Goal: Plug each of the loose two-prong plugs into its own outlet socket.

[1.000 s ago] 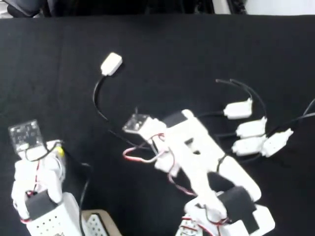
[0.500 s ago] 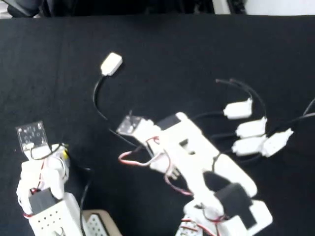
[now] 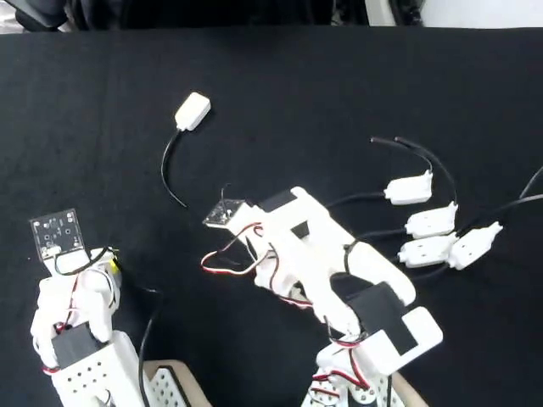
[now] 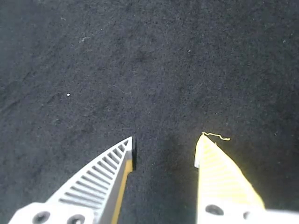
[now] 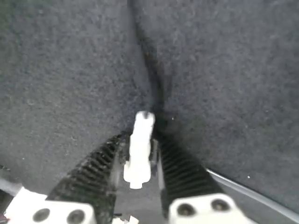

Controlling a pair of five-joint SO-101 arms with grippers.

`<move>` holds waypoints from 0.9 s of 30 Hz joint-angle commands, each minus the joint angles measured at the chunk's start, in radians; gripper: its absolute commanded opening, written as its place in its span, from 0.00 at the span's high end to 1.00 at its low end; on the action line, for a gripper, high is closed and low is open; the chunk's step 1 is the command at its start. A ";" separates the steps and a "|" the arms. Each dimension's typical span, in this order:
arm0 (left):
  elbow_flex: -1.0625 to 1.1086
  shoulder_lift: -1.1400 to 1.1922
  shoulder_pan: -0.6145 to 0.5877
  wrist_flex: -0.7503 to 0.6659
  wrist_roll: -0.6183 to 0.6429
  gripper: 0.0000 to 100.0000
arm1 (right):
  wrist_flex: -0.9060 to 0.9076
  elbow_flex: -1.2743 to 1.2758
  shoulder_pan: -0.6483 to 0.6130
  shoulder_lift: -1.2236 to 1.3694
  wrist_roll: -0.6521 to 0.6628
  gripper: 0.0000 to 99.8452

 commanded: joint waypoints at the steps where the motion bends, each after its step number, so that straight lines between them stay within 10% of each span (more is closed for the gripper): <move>1: 0.010 -0.006 0.012 -0.025 -0.011 0.78 | 0.000 -0.042 -0.005 -0.002 -0.069 0.97; 27: 0.018 -0.006 0.012 -0.026 -0.011 0.78 | 0.100 0.059 -0.003 -0.585 -0.292 0.99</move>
